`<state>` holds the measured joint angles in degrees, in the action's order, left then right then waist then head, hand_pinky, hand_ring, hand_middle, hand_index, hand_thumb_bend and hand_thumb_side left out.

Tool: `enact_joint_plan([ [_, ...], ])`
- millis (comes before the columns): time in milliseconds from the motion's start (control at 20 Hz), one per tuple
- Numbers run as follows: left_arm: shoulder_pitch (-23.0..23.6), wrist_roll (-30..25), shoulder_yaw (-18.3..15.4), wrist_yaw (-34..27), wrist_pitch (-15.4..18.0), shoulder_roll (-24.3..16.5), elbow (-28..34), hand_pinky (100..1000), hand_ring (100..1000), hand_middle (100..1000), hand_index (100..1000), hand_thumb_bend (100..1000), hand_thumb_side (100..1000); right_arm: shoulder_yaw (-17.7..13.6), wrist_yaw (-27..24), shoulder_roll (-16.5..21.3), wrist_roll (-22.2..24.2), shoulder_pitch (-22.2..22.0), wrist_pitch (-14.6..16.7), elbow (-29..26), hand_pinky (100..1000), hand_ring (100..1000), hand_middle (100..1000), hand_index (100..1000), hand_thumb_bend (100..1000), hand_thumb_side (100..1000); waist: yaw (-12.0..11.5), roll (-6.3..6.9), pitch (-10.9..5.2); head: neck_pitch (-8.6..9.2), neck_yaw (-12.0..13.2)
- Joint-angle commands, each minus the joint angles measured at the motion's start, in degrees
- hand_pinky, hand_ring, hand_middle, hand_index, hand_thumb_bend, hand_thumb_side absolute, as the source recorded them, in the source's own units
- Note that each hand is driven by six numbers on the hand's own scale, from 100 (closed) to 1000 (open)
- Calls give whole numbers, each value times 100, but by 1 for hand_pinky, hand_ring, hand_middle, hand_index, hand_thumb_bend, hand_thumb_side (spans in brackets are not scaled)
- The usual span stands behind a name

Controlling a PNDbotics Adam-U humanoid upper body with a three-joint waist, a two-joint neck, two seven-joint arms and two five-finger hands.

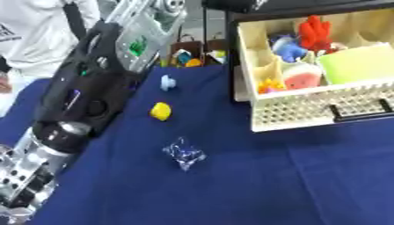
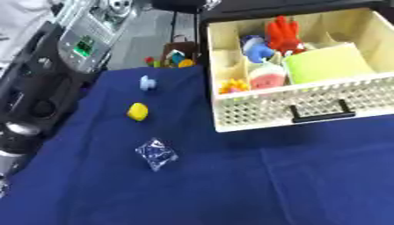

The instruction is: Pick up objects from table and place into drawer.

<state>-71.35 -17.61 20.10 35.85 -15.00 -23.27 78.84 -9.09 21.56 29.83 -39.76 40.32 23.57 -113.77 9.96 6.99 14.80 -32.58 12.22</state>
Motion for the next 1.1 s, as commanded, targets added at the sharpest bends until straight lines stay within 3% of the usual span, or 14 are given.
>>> enact_joint_plan([
  [50,-119,29,56,-203,114,0,-168,125,325,301,433,273,564,-4,-62,46,-33,112,21,-83,765,789,746,843,100,1000,22,-29,-83,67,25],
  [150,-100,13,116,-247,168,32,-285,123,323,300,432,270,564,-4,-64,36,-40,125,18,-83,765,789,746,843,100,1000,38,-13,-66,68,22],
  [200,-90,0,139,-262,193,45,-337,123,323,300,432,383,449,-3,-65,31,-43,129,17,-83,765,789,745,843,100,1000,43,-8,-60,65,18],
  [250,-78,-18,158,-278,212,59,-383,121,321,298,430,271,563,-5,-66,28,-48,133,16,-83,765,789,745,843,100,1000,50,0,-53,62,13],
  [1100,-46,270,105,-50,526,335,-1040,125,324,300,431,283,559,7,-103,-34,-54,211,31,-83,764,789,744,843,100,1000,140,43,66,131,63],
])
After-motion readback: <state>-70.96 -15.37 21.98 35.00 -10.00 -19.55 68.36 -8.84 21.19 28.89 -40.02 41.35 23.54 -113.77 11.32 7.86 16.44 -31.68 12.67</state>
